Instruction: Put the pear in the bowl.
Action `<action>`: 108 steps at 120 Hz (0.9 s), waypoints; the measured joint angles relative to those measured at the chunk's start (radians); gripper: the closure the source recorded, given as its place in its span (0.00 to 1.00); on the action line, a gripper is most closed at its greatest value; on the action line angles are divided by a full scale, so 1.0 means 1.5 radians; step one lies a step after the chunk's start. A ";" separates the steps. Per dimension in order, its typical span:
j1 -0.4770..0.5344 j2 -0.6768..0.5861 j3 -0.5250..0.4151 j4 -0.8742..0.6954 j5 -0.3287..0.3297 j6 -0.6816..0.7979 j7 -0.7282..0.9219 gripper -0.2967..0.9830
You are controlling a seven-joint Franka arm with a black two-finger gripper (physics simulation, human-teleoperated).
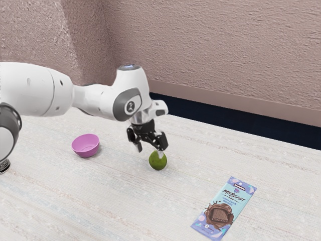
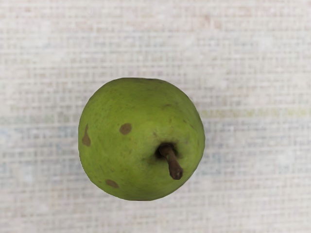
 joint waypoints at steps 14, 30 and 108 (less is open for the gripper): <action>-0.001 0.004 -0.004 -0.029 -0.011 0.075 0.004 0.23; -0.001 0.030 -0.005 -0.034 -0.019 0.141 0.021 0.23; 0.002 0.080 -0.004 -0.033 -0.075 0.209 0.072 0.39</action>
